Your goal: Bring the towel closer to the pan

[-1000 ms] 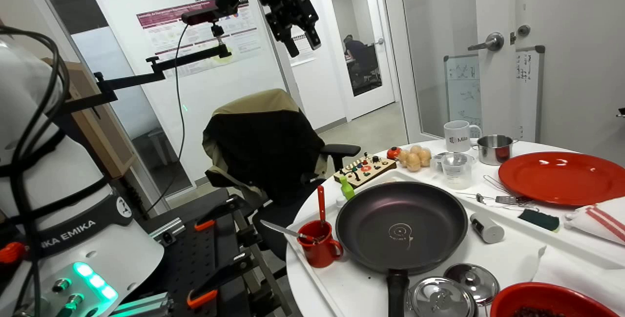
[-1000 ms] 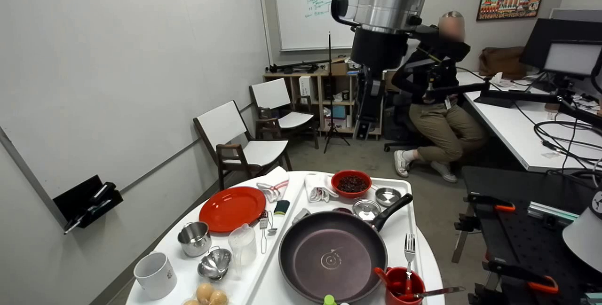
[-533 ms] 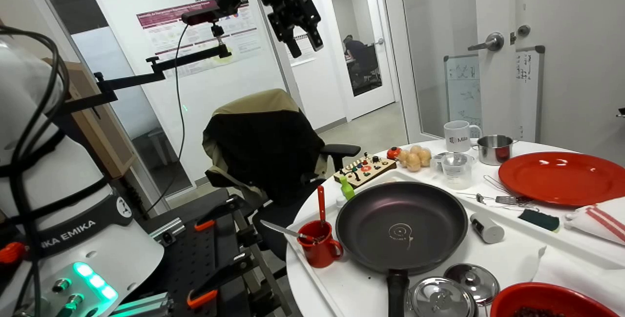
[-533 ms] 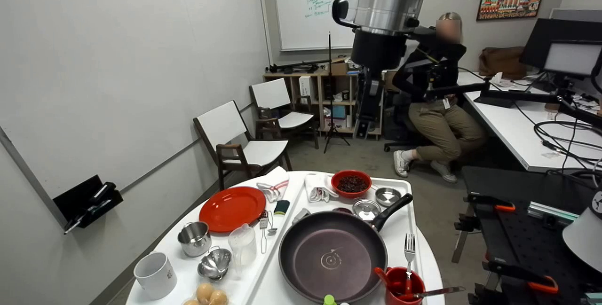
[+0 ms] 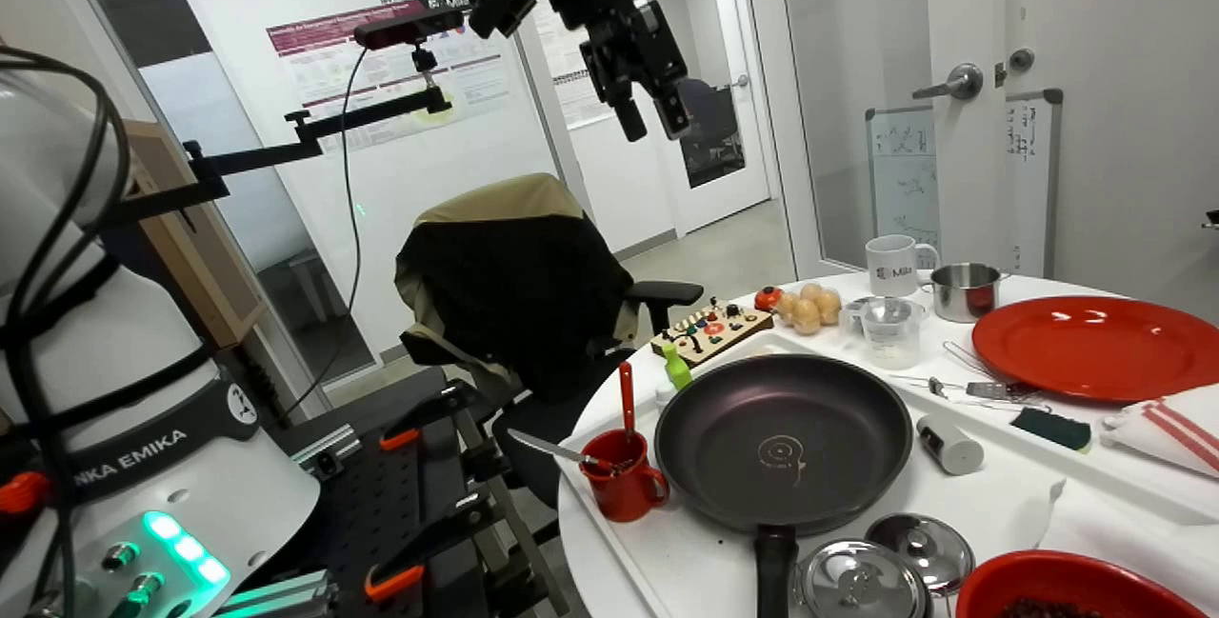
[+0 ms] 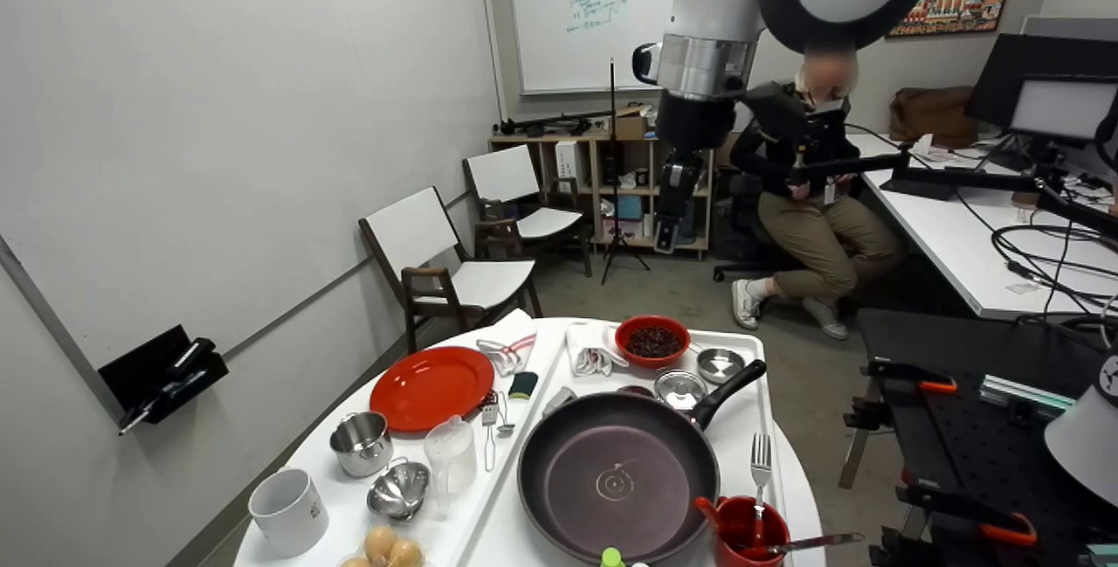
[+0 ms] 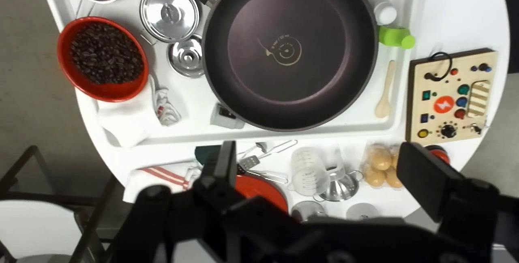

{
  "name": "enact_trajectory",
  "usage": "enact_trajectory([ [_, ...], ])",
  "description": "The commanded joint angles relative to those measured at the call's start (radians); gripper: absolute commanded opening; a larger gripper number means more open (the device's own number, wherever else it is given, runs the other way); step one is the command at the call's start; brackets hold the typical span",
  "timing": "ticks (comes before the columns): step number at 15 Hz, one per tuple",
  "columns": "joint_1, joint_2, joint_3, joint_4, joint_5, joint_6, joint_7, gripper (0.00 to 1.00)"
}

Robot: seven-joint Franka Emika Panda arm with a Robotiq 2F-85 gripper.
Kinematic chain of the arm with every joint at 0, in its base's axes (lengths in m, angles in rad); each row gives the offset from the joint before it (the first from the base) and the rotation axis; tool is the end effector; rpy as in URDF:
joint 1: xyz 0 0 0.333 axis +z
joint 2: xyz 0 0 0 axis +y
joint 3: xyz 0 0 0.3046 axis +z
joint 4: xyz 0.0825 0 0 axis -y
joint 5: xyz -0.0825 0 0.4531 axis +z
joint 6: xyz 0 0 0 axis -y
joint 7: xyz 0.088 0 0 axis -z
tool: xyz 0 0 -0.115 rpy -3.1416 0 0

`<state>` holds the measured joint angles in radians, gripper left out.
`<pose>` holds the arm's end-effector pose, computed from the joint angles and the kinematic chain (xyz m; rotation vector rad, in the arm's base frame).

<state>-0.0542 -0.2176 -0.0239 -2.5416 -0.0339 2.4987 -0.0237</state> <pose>0.5069 -0.0392 0.3005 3.1033 -0.0449 0.2700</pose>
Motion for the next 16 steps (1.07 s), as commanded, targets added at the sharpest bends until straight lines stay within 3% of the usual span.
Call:
enact_trajectory([
  [1, -0.053, 0.088, -0.062, 0.027, -0.012, 0.082, -0.01, 1.0],
  [5, -0.113, 0.191, -0.133, 0.074, 0.001, 0.15, -0.012, 1.0],
  [9, -0.144, 0.299, -0.177, 0.135, 0.083, 0.219, -0.122, 1.0],
  [12, -0.175, 0.382, -0.165, 0.193, 0.193, 0.235, -0.242, 1.0],
  [16, -0.213, 0.497, -0.117, 0.25, 0.257, 0.238, -0.339, 1.0],
])
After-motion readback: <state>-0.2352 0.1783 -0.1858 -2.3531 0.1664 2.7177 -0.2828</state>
